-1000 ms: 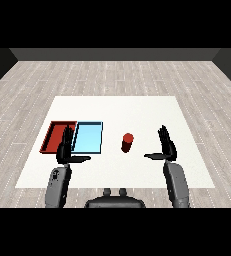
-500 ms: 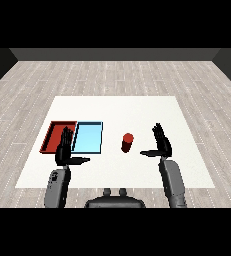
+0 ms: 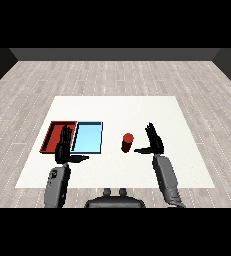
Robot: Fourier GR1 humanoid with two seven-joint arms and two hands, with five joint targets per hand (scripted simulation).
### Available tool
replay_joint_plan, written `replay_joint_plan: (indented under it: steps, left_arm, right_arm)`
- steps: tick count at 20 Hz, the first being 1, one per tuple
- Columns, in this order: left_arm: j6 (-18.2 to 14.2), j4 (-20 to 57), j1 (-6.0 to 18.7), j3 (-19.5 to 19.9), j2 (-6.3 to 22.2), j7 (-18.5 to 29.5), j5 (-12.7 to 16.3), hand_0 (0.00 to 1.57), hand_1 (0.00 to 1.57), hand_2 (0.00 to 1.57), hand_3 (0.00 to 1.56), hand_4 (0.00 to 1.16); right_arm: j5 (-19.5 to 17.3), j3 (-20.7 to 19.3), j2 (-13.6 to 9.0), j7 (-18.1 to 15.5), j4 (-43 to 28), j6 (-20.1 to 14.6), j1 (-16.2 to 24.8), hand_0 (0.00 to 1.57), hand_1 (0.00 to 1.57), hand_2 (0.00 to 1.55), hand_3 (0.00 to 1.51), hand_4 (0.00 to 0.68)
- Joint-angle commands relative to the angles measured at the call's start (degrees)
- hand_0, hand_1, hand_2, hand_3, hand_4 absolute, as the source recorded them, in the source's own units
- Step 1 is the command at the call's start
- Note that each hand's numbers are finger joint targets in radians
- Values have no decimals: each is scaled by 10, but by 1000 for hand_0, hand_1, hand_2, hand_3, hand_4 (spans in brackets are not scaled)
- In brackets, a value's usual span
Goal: Pick the red can and put it in the red box
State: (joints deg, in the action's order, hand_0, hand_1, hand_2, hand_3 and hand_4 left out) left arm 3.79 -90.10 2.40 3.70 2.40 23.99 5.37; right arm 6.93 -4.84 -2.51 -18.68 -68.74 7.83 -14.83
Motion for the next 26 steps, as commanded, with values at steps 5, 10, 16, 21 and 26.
replay_joint_plan:
  steps: [5,10,16,21,26]
  left_arm:
    - [-18,-6,-9,-15,-18,8,-13,0,0,0,0,0]
    - [14,7,4,23,17,7,18,0,0,0,0,0]
    - [15,-12,-21,6,10,8,9,0,0,0,0,0]
    - [11,-12,1,15,15,-11,16,0,0,0,0,0]
    - [-20,-15,0,-9,-3,-9,-21,0,0,0,0,0]
  right_arm:
    - [5,37,24,-49,76,-14,-9,0,0,0,0,0]
    - [26,11,24,-58,151,-9,-70,0,0,0,0,0]
    - [51,65,25,-106,232,-53,-92,0,0,0,0,0]
    - [48,29,7,-107,236,6,-94,0,0,0,0,0]
    - [84,62,25,-116,290,-24,-134,0,0,0,0,0]
